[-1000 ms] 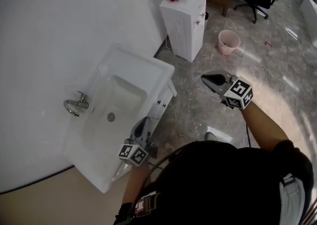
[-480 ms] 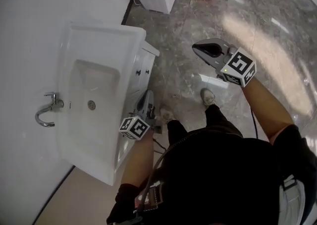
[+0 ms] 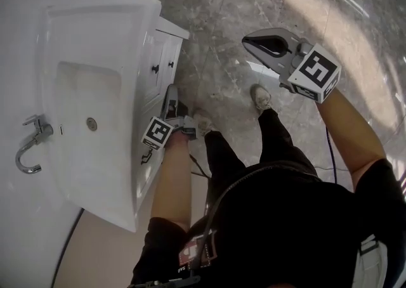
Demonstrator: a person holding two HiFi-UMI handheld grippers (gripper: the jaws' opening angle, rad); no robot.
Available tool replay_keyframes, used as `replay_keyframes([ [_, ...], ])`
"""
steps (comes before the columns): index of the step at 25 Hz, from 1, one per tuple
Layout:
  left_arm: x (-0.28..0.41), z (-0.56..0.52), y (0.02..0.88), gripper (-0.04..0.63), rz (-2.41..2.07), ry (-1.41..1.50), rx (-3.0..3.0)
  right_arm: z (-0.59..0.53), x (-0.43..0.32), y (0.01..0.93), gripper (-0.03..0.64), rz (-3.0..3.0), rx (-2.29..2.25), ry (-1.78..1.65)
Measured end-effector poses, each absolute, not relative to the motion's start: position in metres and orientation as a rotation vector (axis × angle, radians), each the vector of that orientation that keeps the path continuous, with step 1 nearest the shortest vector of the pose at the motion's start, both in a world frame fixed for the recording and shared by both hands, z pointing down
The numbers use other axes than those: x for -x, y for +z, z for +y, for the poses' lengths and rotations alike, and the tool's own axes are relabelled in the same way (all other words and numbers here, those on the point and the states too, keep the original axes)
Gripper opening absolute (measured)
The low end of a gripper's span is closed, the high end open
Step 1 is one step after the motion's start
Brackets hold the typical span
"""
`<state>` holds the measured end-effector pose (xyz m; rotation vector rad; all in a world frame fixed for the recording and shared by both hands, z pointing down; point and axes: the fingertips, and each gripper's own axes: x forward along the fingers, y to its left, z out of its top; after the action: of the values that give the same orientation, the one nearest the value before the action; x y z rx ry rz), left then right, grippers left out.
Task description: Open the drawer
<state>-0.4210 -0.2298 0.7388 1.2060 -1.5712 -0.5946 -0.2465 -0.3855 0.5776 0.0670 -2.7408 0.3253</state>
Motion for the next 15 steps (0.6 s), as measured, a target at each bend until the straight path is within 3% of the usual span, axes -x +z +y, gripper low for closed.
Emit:
replay_keyframes([
  [15,0.48,-0.244,0.858,0.288,-1.751,-0.427,-0.965,-0.362,0.204,0.674,-0.005,-2.676,-0.055,0.473],
])
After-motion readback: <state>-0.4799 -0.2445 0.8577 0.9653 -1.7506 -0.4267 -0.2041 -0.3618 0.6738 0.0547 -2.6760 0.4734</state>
